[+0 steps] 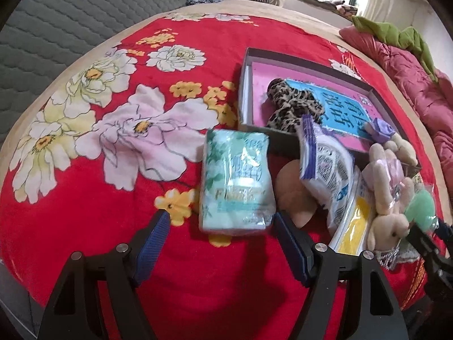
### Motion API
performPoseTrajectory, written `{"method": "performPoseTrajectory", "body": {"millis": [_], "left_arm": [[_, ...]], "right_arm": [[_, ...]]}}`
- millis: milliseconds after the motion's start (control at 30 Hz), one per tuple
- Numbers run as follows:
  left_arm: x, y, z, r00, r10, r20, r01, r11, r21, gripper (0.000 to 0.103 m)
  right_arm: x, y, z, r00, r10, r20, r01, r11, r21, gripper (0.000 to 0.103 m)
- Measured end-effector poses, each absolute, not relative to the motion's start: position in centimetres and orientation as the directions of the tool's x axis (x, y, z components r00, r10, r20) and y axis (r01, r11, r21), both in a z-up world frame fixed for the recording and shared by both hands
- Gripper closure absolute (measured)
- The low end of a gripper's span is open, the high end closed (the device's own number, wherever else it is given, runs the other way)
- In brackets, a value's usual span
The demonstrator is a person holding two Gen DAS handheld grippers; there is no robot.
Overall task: Organize soft objects
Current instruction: 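Grasp the green sponge bag with the right tool while the left tool grasps the tissue pack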
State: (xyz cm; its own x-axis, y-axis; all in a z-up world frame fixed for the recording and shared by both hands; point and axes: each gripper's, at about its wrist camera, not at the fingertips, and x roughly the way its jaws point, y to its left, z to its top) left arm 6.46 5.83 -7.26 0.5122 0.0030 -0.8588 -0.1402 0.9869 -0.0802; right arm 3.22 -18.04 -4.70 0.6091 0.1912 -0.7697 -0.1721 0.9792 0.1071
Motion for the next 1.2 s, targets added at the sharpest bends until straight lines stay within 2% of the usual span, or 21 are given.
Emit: {"method": "performPoseTrajectory", "body": {"millis": [533,633,667,767,867,933,1200], "left_arm": [[9.5,6.8,-8.0,0.519,0.010,-0.854,-0.202,0.973,-0.111,0.025],[9.6,7.1,-8.1,0.530,0.000,-0.848,-0.200,0.972,-0.125,0.024],[9.7,7.3,-8.1,0.532,-0.007,-0.847,-0.200,0.971,-0.134,0.024],[9.6,7.6,-8.3,0.541,-0.025,-0.841,-0.201,0.967,-0.158,0.025],[9.5,7.5,-8.2,0.551,-0.029,-0.834,-0.197,0.967,-0.164,0.034],[9.4,7.3,-8.0,0.564,-0.045,-0.825,-0.176,0.969,-0.174,0.052],[8.9,7.5,-7.3,0.582,-0.061,-0.811,-0.169,0.966,-0.194,0.058]], "right_arm": [[3.8,-17.9,-5.0,0.616,0.199,-0.762,-0.201,0.975,0.093,0.027],[4.0,-18.0,-4.9,0.624,0.221,-0.749,-0.213,0.971,0.109,0.036],[4.1,-18.1,-4.8,0.628,0.230,-0.743,-0.217,0.969,0.117,0.045],[4.2,-18.1,-4.9,0.628,0.251,-0.737,-0.228,0.964,0.134,0.053],[4.2,-18.2,-4.8,0.633,0.259,-0.729,-0.225,0.963,0.147,0.055],[4.1,-18.3,-4.6,0.641,0.263,-0.721,-0.223,0.963,0.152,0.056],[3.9,-19.3,-4.0,0.657,0.276,-0.702,-0.207,0.961,0.185,0.058]]}}
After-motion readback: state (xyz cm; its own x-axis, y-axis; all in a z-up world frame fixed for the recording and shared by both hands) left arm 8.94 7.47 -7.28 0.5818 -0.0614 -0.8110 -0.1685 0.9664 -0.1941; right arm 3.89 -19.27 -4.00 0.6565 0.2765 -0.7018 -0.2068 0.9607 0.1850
